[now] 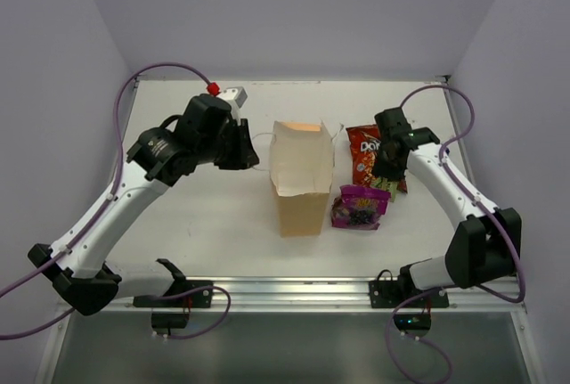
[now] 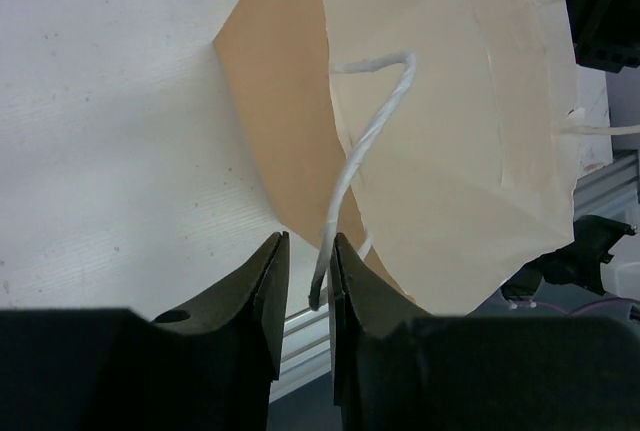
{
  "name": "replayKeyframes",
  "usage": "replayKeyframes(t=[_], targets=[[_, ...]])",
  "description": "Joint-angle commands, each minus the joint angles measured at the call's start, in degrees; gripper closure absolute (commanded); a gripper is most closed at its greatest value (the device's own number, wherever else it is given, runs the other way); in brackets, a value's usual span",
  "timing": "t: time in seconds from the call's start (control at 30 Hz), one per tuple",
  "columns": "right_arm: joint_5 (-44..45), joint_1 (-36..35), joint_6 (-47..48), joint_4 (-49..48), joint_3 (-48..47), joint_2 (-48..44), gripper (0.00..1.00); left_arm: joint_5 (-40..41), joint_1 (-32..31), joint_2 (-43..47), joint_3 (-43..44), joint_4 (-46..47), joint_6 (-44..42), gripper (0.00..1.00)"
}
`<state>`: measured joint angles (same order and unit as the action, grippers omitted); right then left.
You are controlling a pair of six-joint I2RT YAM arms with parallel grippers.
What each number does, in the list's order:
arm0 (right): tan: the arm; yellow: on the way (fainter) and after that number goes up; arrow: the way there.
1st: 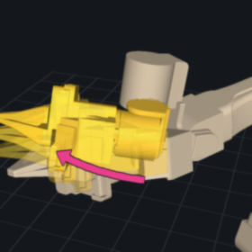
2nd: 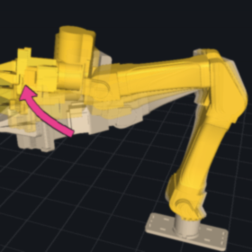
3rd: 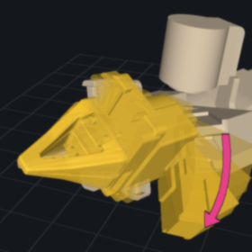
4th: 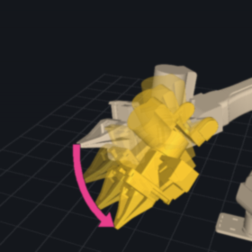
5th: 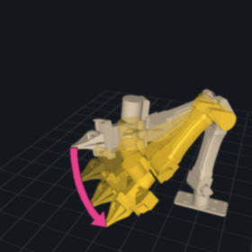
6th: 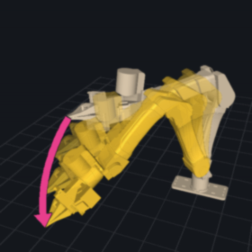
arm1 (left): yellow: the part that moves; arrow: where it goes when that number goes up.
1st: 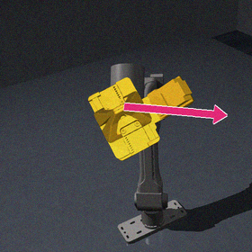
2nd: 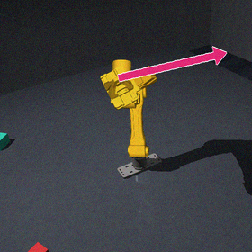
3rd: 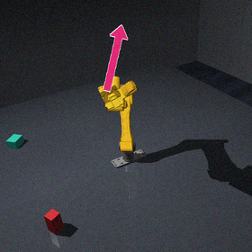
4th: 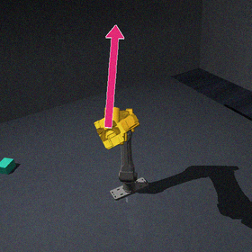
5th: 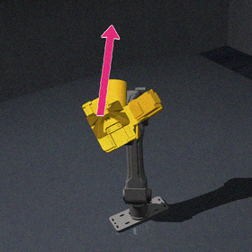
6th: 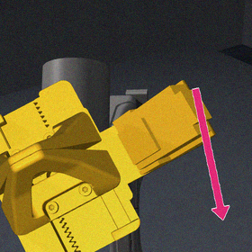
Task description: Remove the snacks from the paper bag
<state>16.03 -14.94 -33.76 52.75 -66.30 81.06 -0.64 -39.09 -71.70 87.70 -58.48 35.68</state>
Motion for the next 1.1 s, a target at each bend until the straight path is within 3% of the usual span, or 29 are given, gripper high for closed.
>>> replayKeyframes(t=[0.0,0.07,0.17,0.5,0.6,0.67,0.8,0.87,1.07], targets=[[-1.35,0.09,-1.05,-3.62,0.21,0.85,0.54,-0.41,-0.11,-0.89,3.26,-1.2,-1.93,0.72],[-1.35,0.09,-0.7,-3.53,0.39,0.77,0.31,-0.41,-0.11,-1.07,3.62,-1.11,-2.19,0.64],[-0.3,0.0,-0.34,-2.75,0.04,0.42,0.19,-0.5,-0.11,-1.16,3.44,-0.94,-2.46,0.58],[-1.97,-2.1,1.59,1.3,-4.52,-8.36,0.1,-0.5,-0.11,-0.11,3.97,0.38,-3.78,0.37],[-5.82,-7.71,4.57,2.09,-10.04,-13.54,0.06,-0.58,-0.11,0.07,4.14,0.21,-4.04,0.34],[-13.36,-10.27,7.56,2.88,-13.57,-15.31,0.05,-0.58,-0.11,-0.19,4.49,-0.06,-4.04,0.32],[-21.12,-16.59,6.25,7.88,-22.01,-13.91,0.1,-0.85,-0.11,-0.28,4.15,0.38,-3.78,0.32],[-17.1,-20.28,4.59,11.05,-23.69,-13.91,0.12,-1.2,-0.11,-0.19,4.14,0.38,-3.69,0.32],[-16.21,-30.66,2.56,14.04,-24.93,-14.7,0.16,-1.03,-0.2,1.91,2.83,0.56,-2.99,0.32]])
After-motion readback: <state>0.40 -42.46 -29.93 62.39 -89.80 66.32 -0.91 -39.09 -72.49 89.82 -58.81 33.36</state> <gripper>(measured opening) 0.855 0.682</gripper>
